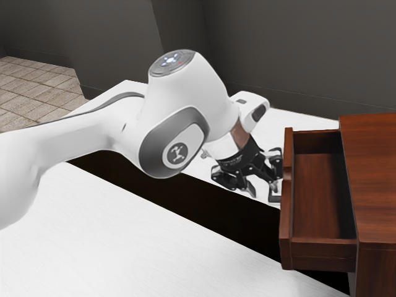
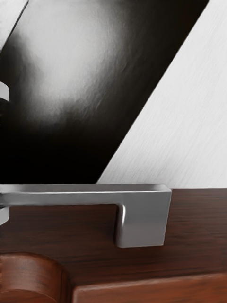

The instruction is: Pull the drawer handle with one arm to open the drawer

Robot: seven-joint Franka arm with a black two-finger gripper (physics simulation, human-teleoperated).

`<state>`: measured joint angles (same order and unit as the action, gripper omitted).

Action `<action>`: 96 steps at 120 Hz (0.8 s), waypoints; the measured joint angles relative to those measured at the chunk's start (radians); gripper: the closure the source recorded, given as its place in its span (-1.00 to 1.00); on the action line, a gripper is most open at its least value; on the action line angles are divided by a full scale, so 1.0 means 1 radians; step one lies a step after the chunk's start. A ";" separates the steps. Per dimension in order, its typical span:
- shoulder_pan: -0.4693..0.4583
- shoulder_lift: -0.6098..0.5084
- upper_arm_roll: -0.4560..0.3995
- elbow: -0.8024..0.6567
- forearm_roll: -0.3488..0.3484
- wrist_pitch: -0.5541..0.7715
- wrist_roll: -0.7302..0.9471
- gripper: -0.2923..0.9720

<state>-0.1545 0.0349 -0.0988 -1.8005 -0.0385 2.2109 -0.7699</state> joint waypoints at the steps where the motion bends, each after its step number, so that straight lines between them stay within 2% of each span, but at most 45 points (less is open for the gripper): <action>1: 0.000 -0.001 0.000 -0.001 0.000 0.000 0.000 0.21; 60: 0.000 -0.039 0.000 -0.048 0.018 0.015 0.000 0.20; 96: -0.006 -0.059 0.006 -0.070 0.018 0.020 0.001 0.13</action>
<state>-0.1606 -0.0241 -0.0928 -1.8700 -0.0200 2.2311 -0.7685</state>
